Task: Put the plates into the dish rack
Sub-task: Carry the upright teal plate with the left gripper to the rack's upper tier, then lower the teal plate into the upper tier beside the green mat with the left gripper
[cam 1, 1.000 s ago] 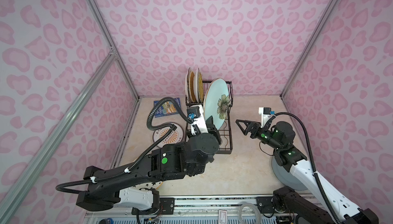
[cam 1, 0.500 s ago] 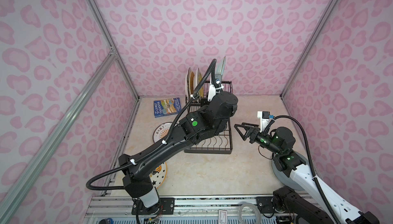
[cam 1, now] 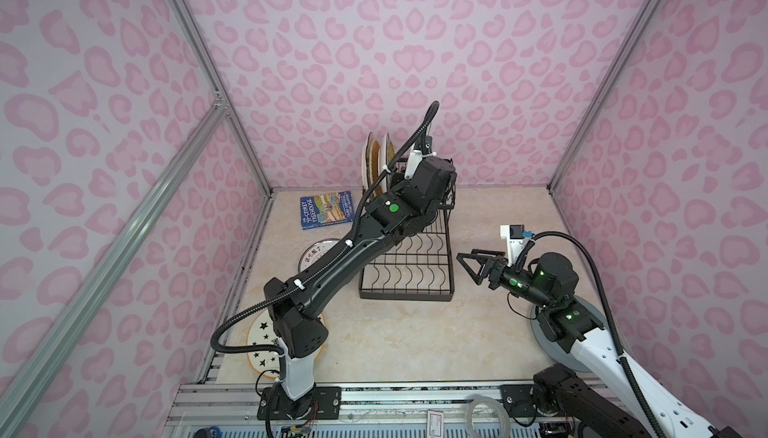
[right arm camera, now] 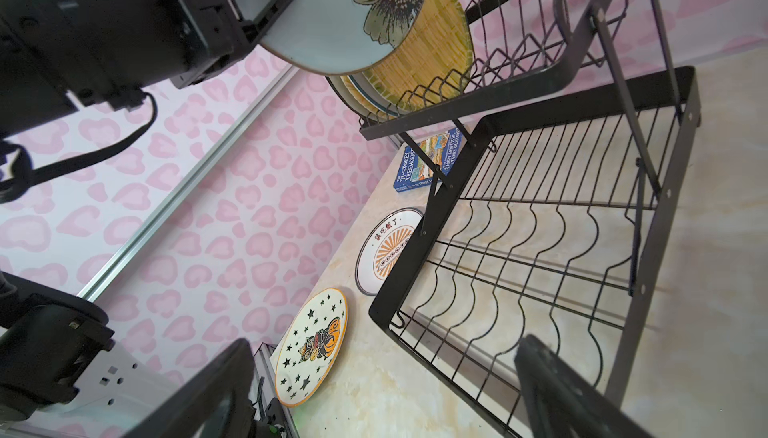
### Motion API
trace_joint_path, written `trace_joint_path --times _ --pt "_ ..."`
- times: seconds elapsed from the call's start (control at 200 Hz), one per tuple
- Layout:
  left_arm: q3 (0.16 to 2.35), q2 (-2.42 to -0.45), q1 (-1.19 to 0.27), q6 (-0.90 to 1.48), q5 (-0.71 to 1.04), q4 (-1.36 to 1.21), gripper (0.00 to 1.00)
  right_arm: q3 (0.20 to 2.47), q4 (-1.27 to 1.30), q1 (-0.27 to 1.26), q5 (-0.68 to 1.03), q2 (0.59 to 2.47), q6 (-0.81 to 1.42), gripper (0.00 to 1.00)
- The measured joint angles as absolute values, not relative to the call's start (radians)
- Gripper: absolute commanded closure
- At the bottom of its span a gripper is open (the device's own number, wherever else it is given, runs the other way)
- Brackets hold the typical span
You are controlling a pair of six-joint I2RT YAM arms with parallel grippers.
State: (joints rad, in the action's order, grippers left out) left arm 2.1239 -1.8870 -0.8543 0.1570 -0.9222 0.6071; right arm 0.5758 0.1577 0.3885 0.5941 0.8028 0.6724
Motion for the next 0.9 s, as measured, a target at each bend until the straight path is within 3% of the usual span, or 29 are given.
trace_joint_path --times 0.905 --pt "2.178 -2.027 -0.757 0.216 -0.868 0.657 0.97 0.587 0.023 0.471 0.523 0.783 0.678 0.02"
